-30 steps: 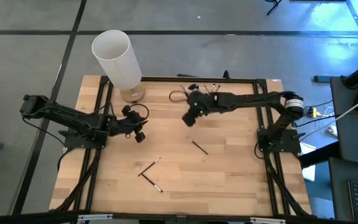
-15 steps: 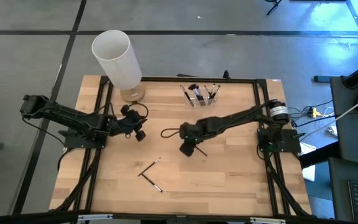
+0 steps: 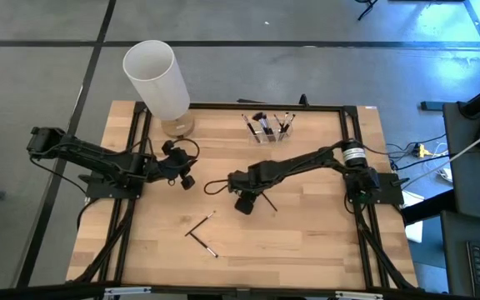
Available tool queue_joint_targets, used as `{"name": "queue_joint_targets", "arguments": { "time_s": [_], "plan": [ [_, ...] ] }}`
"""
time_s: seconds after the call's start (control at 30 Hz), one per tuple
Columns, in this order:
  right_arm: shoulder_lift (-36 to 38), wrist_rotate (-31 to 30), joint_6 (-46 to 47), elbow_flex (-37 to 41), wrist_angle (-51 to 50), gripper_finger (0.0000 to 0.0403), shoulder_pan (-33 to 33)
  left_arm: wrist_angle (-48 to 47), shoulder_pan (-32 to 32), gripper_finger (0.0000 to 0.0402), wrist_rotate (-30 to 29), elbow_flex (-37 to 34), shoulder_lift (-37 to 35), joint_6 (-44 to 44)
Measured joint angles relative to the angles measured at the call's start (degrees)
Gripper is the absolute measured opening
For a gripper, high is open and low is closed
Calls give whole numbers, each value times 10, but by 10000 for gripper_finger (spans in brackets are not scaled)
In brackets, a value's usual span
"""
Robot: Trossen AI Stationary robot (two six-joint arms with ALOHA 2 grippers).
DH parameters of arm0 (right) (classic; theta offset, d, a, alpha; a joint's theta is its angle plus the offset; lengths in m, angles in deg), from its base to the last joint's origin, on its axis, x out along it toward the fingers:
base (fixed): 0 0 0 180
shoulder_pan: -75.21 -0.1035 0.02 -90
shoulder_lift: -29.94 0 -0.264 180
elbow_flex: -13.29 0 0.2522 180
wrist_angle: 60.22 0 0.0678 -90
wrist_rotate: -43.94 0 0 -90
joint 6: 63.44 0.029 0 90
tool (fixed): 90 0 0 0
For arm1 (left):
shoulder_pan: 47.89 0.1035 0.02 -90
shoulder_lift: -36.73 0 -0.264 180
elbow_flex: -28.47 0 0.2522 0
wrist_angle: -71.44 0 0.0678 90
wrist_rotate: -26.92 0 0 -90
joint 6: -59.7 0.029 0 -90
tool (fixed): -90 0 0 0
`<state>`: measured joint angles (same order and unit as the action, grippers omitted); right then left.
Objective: Put items in baskets/containers
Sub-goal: Put the black eyeshadow brush into the transparent organizer
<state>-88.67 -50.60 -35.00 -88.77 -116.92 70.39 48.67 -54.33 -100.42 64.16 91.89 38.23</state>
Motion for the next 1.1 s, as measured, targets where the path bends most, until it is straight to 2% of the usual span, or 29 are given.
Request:
{"name": "queue_joint_targets", "arguments": {
  "time_s": [0.1,0.2,0.3,0.4,0.53,0.9,1.0,1.1],
  "plan": [
    [13,-4,-2,-42,-53,112,0,-15,0,61,0,0,0,-12],
    [13,-38,6,-86,-163,112,1,-16,0,61,5,0,0,-18],
    [13,-63,14,-91,-214,112,8,-16,0,61,14,0,0,-23],
    [13,-46,21,-63,-214,112,20,-17,-4,61,14,0,0,-30],
    [10,7,10,-5,-151,112,36,-17,-15,61,11,0,0,-31],
    [16,66,0,94,-43,110,61,-16,-21,61,-7,0,0,-29],
    [15,62,8,98,-43,90,62,-16,-21,61,-7,0,0,-29],
    [14,53,26,99,-43,49,62,-16,-21,61,-7,0,0,-29]
  ]
}}
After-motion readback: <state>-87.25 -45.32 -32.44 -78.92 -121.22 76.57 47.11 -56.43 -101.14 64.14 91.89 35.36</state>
